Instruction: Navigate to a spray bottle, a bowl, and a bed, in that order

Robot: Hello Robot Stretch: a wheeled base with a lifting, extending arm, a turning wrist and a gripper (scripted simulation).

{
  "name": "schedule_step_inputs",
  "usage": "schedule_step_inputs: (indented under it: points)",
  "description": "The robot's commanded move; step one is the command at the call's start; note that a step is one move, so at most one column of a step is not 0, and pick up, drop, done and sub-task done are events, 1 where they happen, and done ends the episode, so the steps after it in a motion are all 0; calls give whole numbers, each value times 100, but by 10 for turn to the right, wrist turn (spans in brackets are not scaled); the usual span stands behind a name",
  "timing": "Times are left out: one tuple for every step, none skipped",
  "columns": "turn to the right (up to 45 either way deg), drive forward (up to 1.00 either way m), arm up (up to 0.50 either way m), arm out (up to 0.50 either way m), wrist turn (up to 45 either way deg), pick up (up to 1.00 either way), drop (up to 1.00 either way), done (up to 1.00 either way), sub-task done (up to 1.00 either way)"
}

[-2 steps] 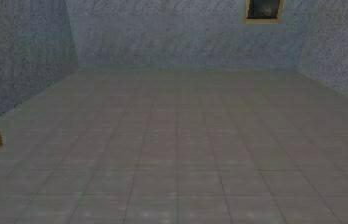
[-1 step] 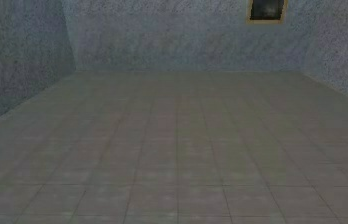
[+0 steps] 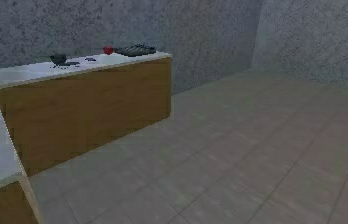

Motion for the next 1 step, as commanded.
schedule_step_inputs:
  points:
    - [0,80,0,0,0,0,0,0,0]
